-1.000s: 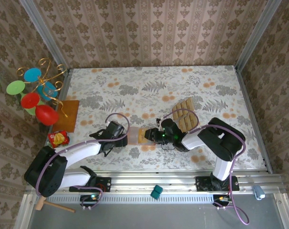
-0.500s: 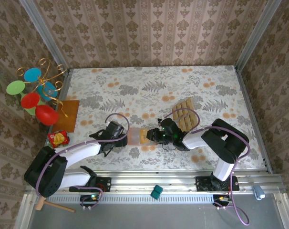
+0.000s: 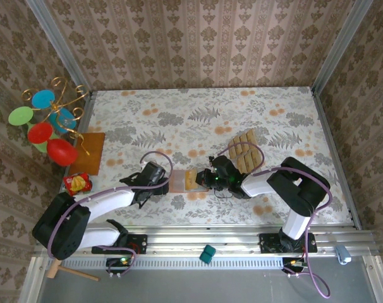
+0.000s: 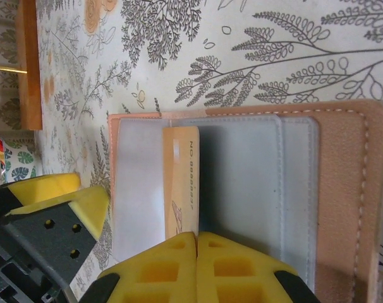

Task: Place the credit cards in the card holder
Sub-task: Insert the credit card into the card slot.

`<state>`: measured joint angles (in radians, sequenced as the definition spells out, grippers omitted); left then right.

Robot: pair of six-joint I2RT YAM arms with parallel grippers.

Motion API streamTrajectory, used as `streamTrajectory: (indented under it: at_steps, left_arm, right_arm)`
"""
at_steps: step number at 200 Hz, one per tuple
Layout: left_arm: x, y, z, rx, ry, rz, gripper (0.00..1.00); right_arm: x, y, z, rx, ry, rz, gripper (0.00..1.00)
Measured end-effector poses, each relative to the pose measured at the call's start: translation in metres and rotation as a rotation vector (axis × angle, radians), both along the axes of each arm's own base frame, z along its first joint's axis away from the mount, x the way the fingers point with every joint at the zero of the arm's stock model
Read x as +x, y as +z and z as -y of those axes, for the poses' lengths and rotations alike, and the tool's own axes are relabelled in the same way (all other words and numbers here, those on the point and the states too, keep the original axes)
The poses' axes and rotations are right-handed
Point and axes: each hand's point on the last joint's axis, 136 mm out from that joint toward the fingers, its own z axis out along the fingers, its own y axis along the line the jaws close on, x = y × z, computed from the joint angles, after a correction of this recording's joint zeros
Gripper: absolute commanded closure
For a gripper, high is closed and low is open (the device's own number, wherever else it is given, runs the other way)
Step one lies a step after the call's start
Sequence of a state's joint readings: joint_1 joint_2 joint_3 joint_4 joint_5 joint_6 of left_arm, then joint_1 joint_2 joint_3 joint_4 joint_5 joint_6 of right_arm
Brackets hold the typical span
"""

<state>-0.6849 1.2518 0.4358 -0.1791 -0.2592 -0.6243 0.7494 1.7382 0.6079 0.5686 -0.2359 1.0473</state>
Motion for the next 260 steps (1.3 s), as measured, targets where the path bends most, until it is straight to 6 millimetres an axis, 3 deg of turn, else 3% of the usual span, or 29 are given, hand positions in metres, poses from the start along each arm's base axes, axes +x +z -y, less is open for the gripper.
streamTrajectory:
  at_steps: [101,137,174,212,260]
  left_arm:
    - [0.0,-0.001,0.0,0.02,-0.005,0.008,0.16]
    - [-0.003,0.004,0.003,0.0,-0.015,0.007,0.15]
    - [-0.004,0.012,0.019,-0.057,-0.065,0.0,0.15]
    - [0.006,0.027,0.032,-0.09,-0.089,0.026,0.15]
    - [0.003,0.012,0.032,-0.054,-0.109,-0.015,0.15]
  right_arm:
    - [0.002,0.0,-0.003,0.002,-0.001,0.004,0.92]
    - [0.002,-0.001,-0.003,0.0,0.0,0.002,0.83]
    - [0.0,-0.001,-0.003,-0.001,0.002,0.001,0.73]
    - [0.0,0.005,-0.001,-0.017,0.005,0.016,0.56]
    - [-0.002,0.008,0.001,-0.079,0.019,0.024,0.47]
